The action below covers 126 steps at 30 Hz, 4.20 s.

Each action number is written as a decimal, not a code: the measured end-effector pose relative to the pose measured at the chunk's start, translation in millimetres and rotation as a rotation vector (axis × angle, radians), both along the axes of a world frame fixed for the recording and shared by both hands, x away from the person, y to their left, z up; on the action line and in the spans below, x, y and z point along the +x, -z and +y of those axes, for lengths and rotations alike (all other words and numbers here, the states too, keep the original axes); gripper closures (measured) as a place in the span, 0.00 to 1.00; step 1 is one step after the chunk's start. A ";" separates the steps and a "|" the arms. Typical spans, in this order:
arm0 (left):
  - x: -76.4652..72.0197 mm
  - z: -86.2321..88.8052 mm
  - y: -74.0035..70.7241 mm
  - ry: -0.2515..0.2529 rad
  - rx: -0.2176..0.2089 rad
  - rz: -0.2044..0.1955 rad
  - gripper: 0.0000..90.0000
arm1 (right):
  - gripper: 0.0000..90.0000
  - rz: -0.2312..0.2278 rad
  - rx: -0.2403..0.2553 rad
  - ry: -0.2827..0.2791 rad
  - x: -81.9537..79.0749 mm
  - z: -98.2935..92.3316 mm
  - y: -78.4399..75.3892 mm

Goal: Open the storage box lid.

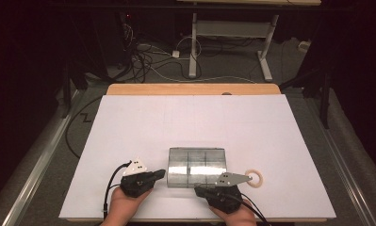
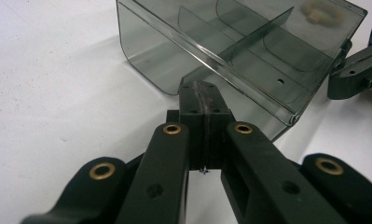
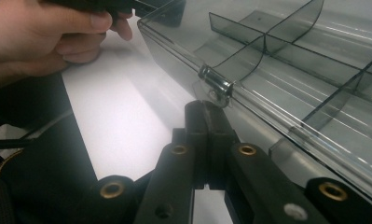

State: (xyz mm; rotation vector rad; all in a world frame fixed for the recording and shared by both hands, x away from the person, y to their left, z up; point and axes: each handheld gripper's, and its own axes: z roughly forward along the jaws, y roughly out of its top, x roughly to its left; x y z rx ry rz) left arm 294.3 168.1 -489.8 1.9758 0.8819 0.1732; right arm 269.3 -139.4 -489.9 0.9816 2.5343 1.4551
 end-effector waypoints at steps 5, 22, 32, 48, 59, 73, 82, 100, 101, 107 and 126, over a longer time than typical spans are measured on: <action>-0.1 0.0 0.1 -0.001 0.000 -0.001 0.98 | 1.00 0.007 -0.015 0.011 0.7 1.6 0.5; -0.1 0.3 -0.4 -0.007 -0.004 0.003 0.98 | 1.00 -0.036 0.037 -0.005 -2.5 -1.4 -1.0; -1.2 2.6 -5.4 0.004 -0.046 -0.002 0.98 | 1.00 -0.070 0.064 -0.004 -1.2 -3.4 -9.3; -9.4 -5.1 -18.2 0.042 -0.095 -0.033 0.98 | 1.00 -0.106 0.089 -0.005 5.5 -2.6 -23.2; -8.6 -10.6 -18.4 0.052 -0.098 -0.037 0.98 | 1.00 -0.116 0.089 -0.008 5.5 -3.4 -24.8; -3.3 -12.0 -21.3 0.063 -0.100 -0.054 0.98 | 1.00 -0.144 0.065 0.062 -0.3 -27.3 -27.1; 6.0 -14.5 -20.4 0.067 -0.098 -0.052 0.98 | 1.00 -0.169 0.044 0.145 -5.4 -57.5 -27.1; 3.8 -13.4 -21.0 0.075 -0.084 -0.068 0.98 | 1.00 -0.212 0.012 0.249 0.5 -93.6 -26.3; 3.5 -13.5 -20.8 0.075 -0.082 -0.068 0.98 | 1.00 -0.211 0.010 0.254 1.9 -94.6 -26.2; 7.3 -12.0 -21.8 0.067 -0.086 -0.075 0.98 | 1.00 -0.190 0.019 0.288 13.2 -101.0 -26.5; 33.0 -21.8 -25.4 0.064 -0.062 -0.066 0.98 | 1.00 -0.199 -0.005 0.352 50.9 -100.7 -27.8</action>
